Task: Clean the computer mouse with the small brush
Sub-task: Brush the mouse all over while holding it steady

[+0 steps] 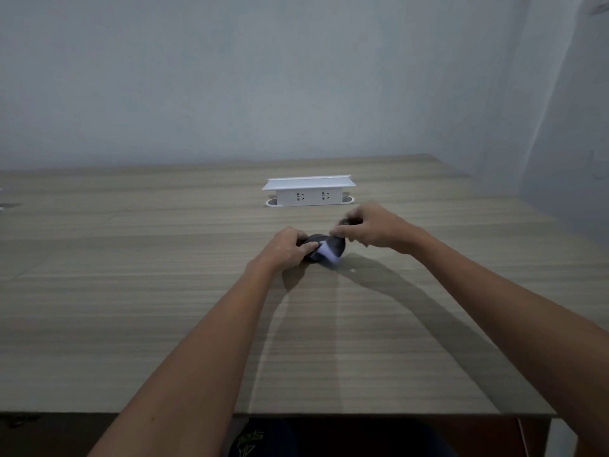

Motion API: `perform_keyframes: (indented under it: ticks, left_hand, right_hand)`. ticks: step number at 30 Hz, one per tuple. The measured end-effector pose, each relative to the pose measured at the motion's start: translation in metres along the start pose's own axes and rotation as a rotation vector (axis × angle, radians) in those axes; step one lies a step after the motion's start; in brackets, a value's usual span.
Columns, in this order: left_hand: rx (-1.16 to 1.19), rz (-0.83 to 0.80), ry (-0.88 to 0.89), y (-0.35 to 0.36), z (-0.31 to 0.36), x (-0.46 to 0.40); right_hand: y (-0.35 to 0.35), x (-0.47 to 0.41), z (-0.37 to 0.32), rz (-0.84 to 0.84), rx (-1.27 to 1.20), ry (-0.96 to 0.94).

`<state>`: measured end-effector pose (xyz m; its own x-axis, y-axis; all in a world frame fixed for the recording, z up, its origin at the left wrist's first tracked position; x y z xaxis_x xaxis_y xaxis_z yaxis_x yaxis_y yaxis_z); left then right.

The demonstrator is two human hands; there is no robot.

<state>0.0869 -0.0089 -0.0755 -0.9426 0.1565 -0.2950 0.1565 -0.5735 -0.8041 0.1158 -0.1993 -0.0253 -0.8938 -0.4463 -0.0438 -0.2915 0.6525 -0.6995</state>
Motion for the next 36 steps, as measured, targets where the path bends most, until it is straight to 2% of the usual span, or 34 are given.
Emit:
perform_keyframes:
  ticks: [2, 4, 6, 9, 11, 15, 16, 19, 20, 21, 24, 25, 26, 29, 30, 34, 36]
  left_hand:
    - [0.000, -0.003, 0.003, 0.000, -0.001, 0.000]
    - [0.007, -0.003, 0.001, 0.001, -0.001, 0.000]
    - [0.009, -0.001, -0.004, 0.001, -0.001, 0.000]
    - [0.012, 0.005, -0.002, 0.000, -0.001, 0.000]
    - [0.014, 0.006, -0.003, 0.000, -0.001, -0.001]
    - [0.017, 0.011, -0.015, 0.001, -0.003, 0.000]
    - [0.018, 0.010, -0.017, 0.001, -0.004, 0.000]
    - [0.026, 0.000, -0.015, 0.000, -0.004, -0.002]
    - [0.031, -0.001, -0.017, -0.001, -0.004, -0.002]
    - [0.037, 0.001, -0.022, -0.001, -0.004, -0.002]
    - [0.056, 0.019, -0.053, 0.000, -0.005, -0.001]
    - [0.063, 0.025, -0.063, 0.000, -0.004, -0.001]
    - [0.073, 0.031, -0.068, 0.000, -0.004, -0.001]
    - [0.113, 0.039, -0.075, 0.000, -0.005, -0.001]
    - [0.123, 0.038, -0.080, -0.001, -0.005, -0.001]
    - [0.133, 0.060, -0.097, 0.000, -0.004, 0.001]
    - [0.134, 0.064, -0.107, -0.001, -0.004, 0.001]
  right_hand:
    - [0.003, -0.004, 0.000, -0.002, 0.107, 0.009]
    - [-0.003, -0.012, 0.004, 0.138, 0.271, 0.023]
    - [-0.010, -0.012, 0.005, 0.201, 0.281, 0.049]
    - [-0.002, -0.002, -0.006, -0.024, 0.075, -0.002]
    - [0.006, -0.002, -0.007, -0.081, 0.100, -0.011]
    - [-0.005, -0.015, 0.002, 0.187, 0.285, 0.024]
    - [-0.006, -0.013, 0.003, 0.177, 0.247, 0.022]
    - [0.005, -0.001, -0.006, -0.063, 0.043, -0.019]
    - [0.010, 0.001, -0.008, -0.092, 0.038, -0.021]
    - [0.011, -0.002, -0.008, -0.061, 0.057, -0.018]
    - [-0.001, -0.011, 0.002, 0.195, 0.192, 0.027]
    - [-0.004, -0.012, 0.005, 0.231, 0.191, 0.040]
    - [-0.005, -0.010, 0.006, 0.208, 0.147, 0.038]
    - [0.007, 0.000, -0.002, -0.018, 0.005, -0.005]
    - [0.011, 0.000, -0.005, -0.024, 0.022, -0.014]
    - [0.001, -0.011, -0.002, 0.260, 0.159, -0.013]
    - [0.000, -0.008, -0.003, 0.251, 0.130, -0.035]
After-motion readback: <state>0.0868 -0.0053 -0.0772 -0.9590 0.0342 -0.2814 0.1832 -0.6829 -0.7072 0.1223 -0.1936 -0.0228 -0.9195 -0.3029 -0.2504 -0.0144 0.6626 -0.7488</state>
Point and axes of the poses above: each hand's wrist, its own x-axis away from the middle knuckle, its own y-axis out of the palm, z = x × y, the point moved 4 cm from there along -x, towards the middle knuckle, and after that the axes turned 13 degrees about y, right-handed, at the moved point
